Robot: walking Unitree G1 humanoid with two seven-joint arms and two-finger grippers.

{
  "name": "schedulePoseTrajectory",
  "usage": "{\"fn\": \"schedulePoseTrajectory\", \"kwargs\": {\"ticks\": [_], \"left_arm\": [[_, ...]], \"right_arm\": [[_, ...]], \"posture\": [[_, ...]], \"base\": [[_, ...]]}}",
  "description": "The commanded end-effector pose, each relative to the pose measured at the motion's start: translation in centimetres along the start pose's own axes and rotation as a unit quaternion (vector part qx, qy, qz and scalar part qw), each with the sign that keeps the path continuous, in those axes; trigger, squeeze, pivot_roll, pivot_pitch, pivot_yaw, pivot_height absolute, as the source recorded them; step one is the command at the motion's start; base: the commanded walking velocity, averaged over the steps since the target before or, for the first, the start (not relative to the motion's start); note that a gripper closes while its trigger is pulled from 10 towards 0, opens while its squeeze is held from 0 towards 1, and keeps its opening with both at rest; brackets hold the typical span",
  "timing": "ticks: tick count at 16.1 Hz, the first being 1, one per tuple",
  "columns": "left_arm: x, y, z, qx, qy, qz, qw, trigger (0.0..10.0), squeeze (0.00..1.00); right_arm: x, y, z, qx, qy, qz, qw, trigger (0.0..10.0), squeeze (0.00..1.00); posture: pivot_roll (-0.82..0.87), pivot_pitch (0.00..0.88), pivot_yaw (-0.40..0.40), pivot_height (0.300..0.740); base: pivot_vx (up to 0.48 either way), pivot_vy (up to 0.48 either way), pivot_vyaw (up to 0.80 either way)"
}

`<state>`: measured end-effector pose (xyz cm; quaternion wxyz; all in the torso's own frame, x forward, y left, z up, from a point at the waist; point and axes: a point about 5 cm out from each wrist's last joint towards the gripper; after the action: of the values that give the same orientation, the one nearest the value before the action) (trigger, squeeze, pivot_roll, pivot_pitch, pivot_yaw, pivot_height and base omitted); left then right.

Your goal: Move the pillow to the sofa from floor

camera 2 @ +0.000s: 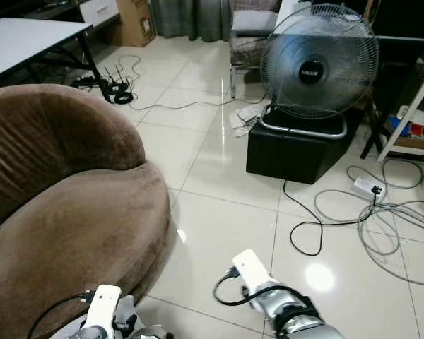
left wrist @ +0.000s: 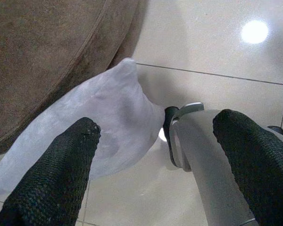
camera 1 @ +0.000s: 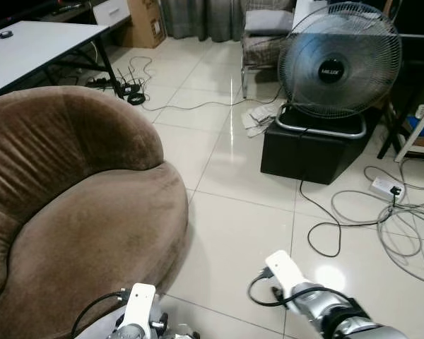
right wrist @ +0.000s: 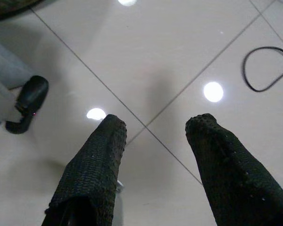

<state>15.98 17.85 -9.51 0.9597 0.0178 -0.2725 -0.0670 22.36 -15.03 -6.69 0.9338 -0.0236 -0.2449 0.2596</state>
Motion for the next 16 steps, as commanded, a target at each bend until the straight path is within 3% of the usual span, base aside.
{"fn": "schedulePoseTrajectory", "kwargs": {"ticks": [1, 8, 11, 16], "left_arm": [[0.19, 0.25, -0.01, 0.004, -0.004, 0.000, 1.000, 10.0, 0.00], [0.28, 0.19, -0.04, 0.000, -0.002, -0.007, 1.000, 10.0, 0.00], [0.28, 0.07, -0.05, -0.006, -0.001, -0.004, 1.000, 10.0, 0.00], [0.33, 0.01, -0.05, -0.002, -0.004, -0.003, 1.000, 10.0, 0.00]], "right_arm": [[0.11, -0.22, 0.03, -0.002, -0.001, 0.000, 1.000, 10.0, 0.00], [0.17, -0.30, 0.04, -0.003, -0.001, 0.003, 1.000, 10.0, 0.00], [0.15, -0.35, 0.04, -0.003, -0.001, 0.003, 1.000, 10.0, 0.00], [0.09, -0.45, 0.06, -0.004, 0.000, 0.004, 1.000, 10.0, 0.00]], "posture": [[-0.09, 0.000, 0.053, 0.718], [-0.08, 0.000, 0.052, 0.718], [-0.08, 0.000, 0.051, 0.718], [-0.09, 0.000, 0.050, 0.718]], "base": [[0.000, 0.000, 0.00], [-0.069, 0.000, 0.00], [-0.480, 0.000, 0.00], [0.000, 0.000, 0.00]]}}
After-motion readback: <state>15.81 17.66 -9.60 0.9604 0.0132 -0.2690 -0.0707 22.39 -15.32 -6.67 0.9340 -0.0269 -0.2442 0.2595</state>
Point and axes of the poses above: a point about 5 cm out from each wrist's last joint towards the gripper, its own z axis pointing back from the gripper into the wrist, its own x axis along the axis of the wrist's last joint, y = z × x, and after that the axes turned 1 degree about -z, right-handed
